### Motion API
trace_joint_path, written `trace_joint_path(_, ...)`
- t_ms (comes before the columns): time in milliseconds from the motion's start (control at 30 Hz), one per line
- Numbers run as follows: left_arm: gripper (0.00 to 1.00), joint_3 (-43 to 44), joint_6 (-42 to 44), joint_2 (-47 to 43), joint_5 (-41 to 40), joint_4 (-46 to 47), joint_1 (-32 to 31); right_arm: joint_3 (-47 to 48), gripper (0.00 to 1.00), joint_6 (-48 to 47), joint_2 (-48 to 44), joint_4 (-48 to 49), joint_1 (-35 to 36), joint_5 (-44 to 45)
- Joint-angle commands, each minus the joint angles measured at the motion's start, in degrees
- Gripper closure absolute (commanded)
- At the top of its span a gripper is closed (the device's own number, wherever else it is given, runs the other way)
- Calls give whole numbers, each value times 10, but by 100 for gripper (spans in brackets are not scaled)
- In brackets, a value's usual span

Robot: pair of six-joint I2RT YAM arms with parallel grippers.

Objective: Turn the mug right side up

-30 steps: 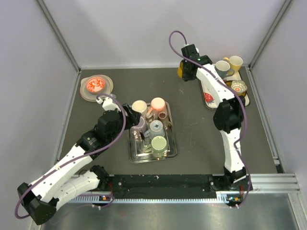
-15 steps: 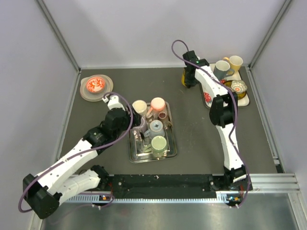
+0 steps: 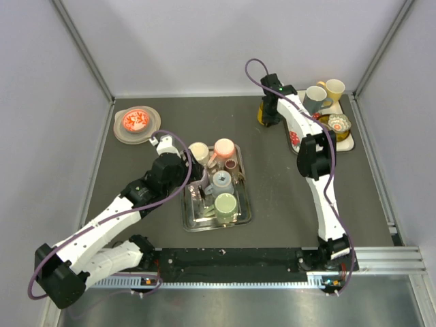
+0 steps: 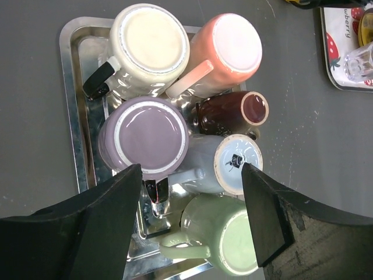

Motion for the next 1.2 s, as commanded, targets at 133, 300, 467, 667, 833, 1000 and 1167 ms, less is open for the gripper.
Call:
trace_joint_path(133, 20, 27, 41, 8, 17, -11, 2, 27, 53, 19, -32, 31, -4, -18)
trace_joint_path(300, 13, 47, 87, 7, 9, -47, 3, -21, 44, 36, -112, 41, 5, -24)
trace_joint_path(467, 20, 43, 139, -26, 50, -69, 3, -206, 43, 41, -297, 97, 32, -17)
trace_joint_path(667, 26, -15, 248, -83, 246, -32, 3, -456, 45, 47, -501, 198, 75, -54)
trace_joint_path(833, 30, -25, 321, -66, 356, -61, 2, -674, 45, 46, -683, 332, 86, -182)
trace_joint_path(1000, 35, -18, 366, -17, 402, -86, 2, -736, 44, 26, -778, 309, 88, -246)
trace_joint_path(1167, 39, 17, 408, 52, 424, -103, -2, -786, 44, 22, -860, 291, 88, -267)
